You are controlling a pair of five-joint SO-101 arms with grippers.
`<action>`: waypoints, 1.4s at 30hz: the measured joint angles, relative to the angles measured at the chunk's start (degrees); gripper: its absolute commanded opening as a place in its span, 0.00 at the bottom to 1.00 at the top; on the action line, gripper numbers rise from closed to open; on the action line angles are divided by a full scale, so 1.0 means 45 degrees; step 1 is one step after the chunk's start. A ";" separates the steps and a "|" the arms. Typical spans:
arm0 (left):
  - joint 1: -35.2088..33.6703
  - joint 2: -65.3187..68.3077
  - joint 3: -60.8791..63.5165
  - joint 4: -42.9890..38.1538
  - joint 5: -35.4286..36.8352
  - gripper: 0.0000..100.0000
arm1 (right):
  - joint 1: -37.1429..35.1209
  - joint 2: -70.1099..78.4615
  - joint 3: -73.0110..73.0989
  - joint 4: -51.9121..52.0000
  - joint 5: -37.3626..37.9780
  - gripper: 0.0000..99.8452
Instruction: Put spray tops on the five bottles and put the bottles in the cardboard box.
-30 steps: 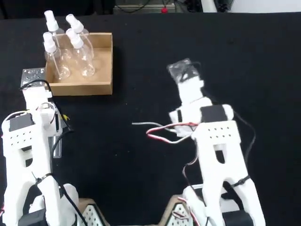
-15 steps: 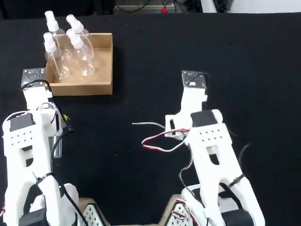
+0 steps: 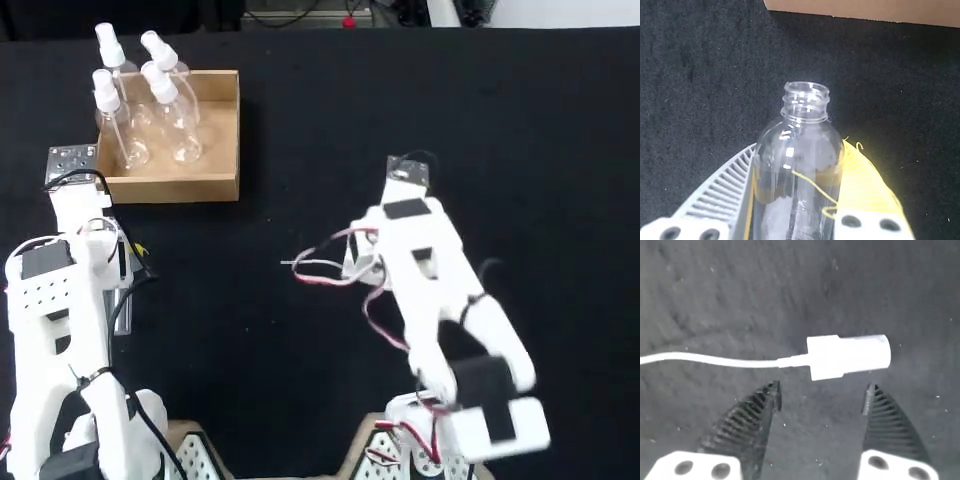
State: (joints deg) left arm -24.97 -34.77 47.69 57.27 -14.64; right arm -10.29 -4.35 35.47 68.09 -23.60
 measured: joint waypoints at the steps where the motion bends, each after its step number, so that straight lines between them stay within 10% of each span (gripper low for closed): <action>1: 0.0000 0.0000 0.0000 0.0000 0.0000 0.09 | 0.0000 0.0313 -0.0293 0.0059 -0.0020 0.26; 19: 0.0000 0.0000 0.0000 0.0000 0.0000 0.09 | 0.0488 0.3282 -0.3673 -0.0488 -0.0879 0.26; 42: 0.0000 -0.0078 0.0508 -0.0742 0.0000 0.09 | 0.0742 0.3419 -0.2579 0.1504 0.3888 0.19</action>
State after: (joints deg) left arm -24.97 -35.12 49.98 53.93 -14.64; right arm -6.95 11.03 23.87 74.86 -6.11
